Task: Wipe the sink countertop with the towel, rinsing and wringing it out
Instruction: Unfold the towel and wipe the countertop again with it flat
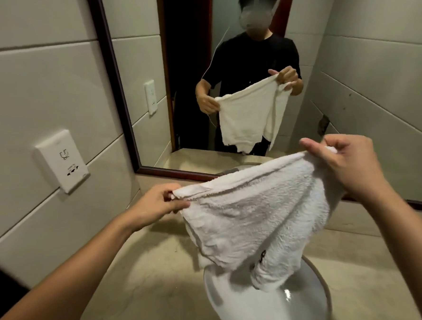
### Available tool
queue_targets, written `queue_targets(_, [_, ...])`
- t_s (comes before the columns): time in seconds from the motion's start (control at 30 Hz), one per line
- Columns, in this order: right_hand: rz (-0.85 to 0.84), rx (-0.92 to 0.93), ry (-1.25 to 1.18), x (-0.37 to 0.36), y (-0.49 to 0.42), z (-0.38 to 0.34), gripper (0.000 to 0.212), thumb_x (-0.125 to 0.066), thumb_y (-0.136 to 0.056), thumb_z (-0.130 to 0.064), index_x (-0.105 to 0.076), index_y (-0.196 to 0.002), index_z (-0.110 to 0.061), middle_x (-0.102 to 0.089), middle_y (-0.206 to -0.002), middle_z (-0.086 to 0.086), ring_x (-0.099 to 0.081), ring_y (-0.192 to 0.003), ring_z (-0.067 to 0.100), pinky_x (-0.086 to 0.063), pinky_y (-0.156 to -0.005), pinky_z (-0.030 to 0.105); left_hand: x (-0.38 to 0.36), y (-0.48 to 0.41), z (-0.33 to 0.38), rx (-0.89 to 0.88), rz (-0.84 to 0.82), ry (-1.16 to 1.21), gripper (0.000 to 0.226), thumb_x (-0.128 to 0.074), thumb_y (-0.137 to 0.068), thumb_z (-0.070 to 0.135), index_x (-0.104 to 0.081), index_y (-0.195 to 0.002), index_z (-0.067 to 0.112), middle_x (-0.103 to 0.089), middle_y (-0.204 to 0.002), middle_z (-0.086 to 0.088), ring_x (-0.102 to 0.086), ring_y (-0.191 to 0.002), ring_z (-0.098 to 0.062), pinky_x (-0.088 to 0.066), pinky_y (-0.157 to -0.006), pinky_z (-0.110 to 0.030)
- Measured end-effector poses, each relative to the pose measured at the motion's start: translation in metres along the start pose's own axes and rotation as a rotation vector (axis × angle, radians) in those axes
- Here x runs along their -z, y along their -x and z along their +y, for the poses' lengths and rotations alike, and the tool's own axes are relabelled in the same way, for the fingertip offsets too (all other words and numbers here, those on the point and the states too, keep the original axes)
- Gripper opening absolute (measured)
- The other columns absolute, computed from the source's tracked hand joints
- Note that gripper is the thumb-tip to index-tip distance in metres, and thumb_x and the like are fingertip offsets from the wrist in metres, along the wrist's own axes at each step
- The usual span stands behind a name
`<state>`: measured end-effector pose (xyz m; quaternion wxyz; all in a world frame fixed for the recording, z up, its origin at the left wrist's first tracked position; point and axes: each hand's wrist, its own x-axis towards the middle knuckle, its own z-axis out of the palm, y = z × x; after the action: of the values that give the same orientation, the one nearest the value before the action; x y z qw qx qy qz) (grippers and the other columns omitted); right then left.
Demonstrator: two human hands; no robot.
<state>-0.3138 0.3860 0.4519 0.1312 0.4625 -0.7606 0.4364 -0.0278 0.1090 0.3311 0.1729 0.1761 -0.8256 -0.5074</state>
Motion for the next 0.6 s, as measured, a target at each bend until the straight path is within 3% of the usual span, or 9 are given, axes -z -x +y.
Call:
queue_targets(0.03, [0.000, -0.020, 0.024, 0.005, 0.000, 0.004, 0.079, -0.061, -0.081, -0.076, -0.049, -0.055, -0.002, -0.040, -0.050, 0.013, -0.031, -0.050, 0.012, -0.025, -0.049, 0.028, 0.000, 0.002, 0.006, -0.003, 0.024, 0.126, 0.008, -0.080, -0.089, 0.019, -0.073, -0.087, 0.023, -0.073, -0.086, 0.008, -0.067, -0.082, -0.007, -0.052, -0.074, -0.022])
queue_targets(0.1, [-0.018, -0.063, 0.077, 0.015, 0.003, 0.011, 0.071, -0.063, -0.084, -0.065, -0.049, -0.054, -0.002, -0.038, -0.049, 0.008, -0.031, -0.049, 0.013, -0.024, -0.047, 0.025, -0.002, 0.000, 0.017, -0.005, 0.033, 0.451, 0.040, -0.086, -0.081, 0.037, -0.073, -0.114, 0.020, -0.076, -0.113, -0.003, -0.072, -0.102, -0.015, -0.058, -0.085, -0.028])
queue_targets(0.13, [-0.048, -0.085, 0.106, 0.018, 0.005, 0.014, 0.068, -0.064, -0.085, -0.061, -0.050, -0.053, -0.003, -0.038, -0.049, 0.006, -0.032, -0.049, 0.014, -0.025, -0.047, 0.027, -0.004, -0.002, 0.025, 0.014, 0.046, 0.616, 0.053, -0.087, -0.079, 0.039, -0.069, -0.122, 0.014, -0.075, -0.117, -0.008, -0.072, -0.104, -0.017, -0.060, -0.086, -0.029])
queue_targets(0.2, [-0.115, -0.125, 0.152, 0.019, 0.014, 0.024, 0.063, -0.066, -0.088, -0.056, -0.051, -0.050, -0.009, -0.040, -0.048, 0.003, -0.036, -0.050, 0.017, -0.027, -0.049, 0.032, -0.011, -0.008, 0.050, -0.009, 0.108, 0.743, 0.041, -0.072, -0.087, 0.029, -0.065, -0.122, 0.010, -0.077, -0.110, -0.006, -0.074, -0.098, -0.016, -0.060, -0.081, -0.027])
queue_targets(0.27, [-0.169, -0.159, 0.150, 0.012, 0.023, 0.038, 0.059, -0.062, -0.087, -0.064, -0.064, -0.053, -0.015, -0.052, -0.048, 0.005, -0.049, -0.054, 0.019, -0.037, -0.054, 0.033, -0.022, -0.016, 0.079, -0.062, 0.152, 0.667, 0.025, -0.061, -0.092, 0.023, -0.065, -0.114, 0.013, -0.076, -0.100, -0.001, -0.072, -0.091, -0.012, -0.058, -0.078, -0.025])
queue_targets(0.33, [-0.199, -0.212, 0.105, 0.002, 0.032, 0.052, 0.069, -0.055, -0.087, -0.071, -0.072, -0.069, -0.006, -0.068, -0.063, 0.016, -0.064, -0.065, 0.030, -0.046, -0.063, 0.035, -0.032, -0.023, 0.104, -0.104, 0.138, 0.603, 0.016, -0.058, -0.097, 0.021, -0.065, -0.109, 0.013, -0.074, -0.095, 0.001, -0.070, -0.087, -0.010, -0.056, -0.076, -0.023])
queue_targets(0.5, [-0.213, -0.335, -0.085, 0.004, 0.056, 0.071, 0.093, -0.049, -0.076, -0.091, -0.064, -0.070, 0.000, -0.065, -0.062, 0.020, -0.055, -0.054, 0.019, -0.040, -0.059, 0.034, -0.025, -0.037, 0.122, -0.138, 0.191, 0.567, 0.015, -0.057, -0.103, 0.015, -0.062, -0.112, 0.005, -0.068, -0.091, -0.002, -0.064, -0.082, -0.010, -0.052, -0.071, -0.020])
queue_targets(0.6, [-0.254, -0.311, -0.143, 0.014, 0.063, 0.072, 0.086, -0.054, -0.071, -0.093, -0.059, -0.071, -0.006, -0.057, -0.059, 0.004, -0.052, -0.055, 0.017, -0.046, -0.055, 0.043, -0.014, -0.036, 0.114, -0.090, 0.211, 0.559, 0.018, -0.062, -0.098, 0.016, -0.066, -0.111, 0.004, -0.068, -0.091, -0.006, -0.066, -0.081, -0.015, -0.053, -0.069, -0.023])
